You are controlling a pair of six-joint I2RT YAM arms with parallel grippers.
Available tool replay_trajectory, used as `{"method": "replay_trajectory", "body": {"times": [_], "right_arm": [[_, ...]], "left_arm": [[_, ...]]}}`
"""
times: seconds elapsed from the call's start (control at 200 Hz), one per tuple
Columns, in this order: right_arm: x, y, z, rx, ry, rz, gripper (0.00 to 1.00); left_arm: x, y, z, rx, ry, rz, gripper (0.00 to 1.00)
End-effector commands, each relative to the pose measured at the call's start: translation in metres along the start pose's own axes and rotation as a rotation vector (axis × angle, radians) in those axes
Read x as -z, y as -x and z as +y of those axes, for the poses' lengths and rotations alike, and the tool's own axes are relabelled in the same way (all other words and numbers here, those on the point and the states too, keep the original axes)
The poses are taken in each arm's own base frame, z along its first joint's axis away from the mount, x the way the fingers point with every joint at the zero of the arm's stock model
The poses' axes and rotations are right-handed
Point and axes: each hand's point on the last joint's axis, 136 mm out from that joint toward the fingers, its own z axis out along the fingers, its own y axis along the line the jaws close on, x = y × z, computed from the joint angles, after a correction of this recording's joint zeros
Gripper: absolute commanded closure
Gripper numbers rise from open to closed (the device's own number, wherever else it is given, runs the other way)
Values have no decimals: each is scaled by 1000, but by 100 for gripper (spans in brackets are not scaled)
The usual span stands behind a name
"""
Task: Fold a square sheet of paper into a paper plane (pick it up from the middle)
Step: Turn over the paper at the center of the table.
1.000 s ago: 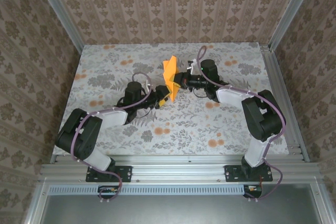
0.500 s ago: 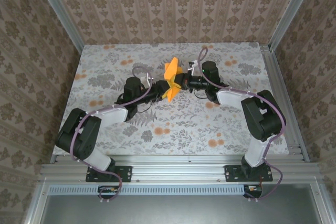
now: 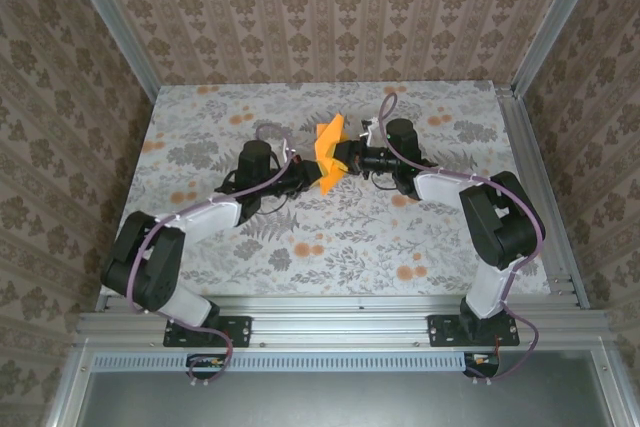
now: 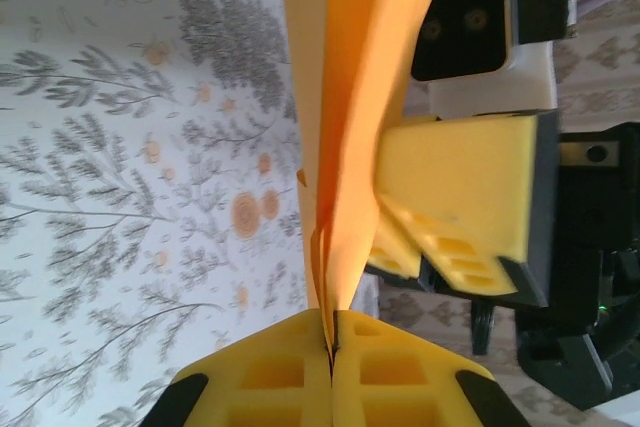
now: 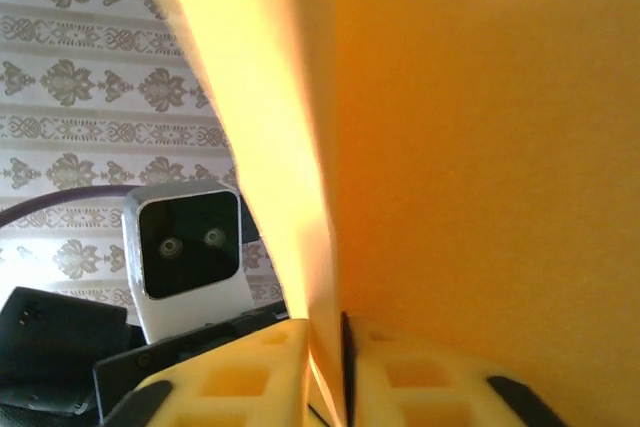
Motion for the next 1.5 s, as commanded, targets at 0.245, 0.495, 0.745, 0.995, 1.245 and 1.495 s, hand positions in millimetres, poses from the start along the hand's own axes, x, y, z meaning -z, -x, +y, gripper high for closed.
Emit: {"method": "replay_trajectory", "body": {"times": [0.245,0.495,0.745,0.995,1.245,1.495], "right_arm": [[36,8,-18,76,-139,-39,58],[71,14,-35,122,-271,-77,53],[98,21,-39,121,-304,-112,50],[109,22,-41,118,-313,-114,49],[115,23,-43,115,-320,-109,49],[119,15,-56,112,-372,-78,49]], "left_arm": [[76,12,32,-429,666,84,94],[142,44,54,-835,1436,154,94],[87,32,62,-1126,1684,316,93],[14,-8,85,-1239,1635,454,91],[-35,-60,105,-1219,1439,606,81],[-49,-89,88,-1048,1149,636,59]]}}
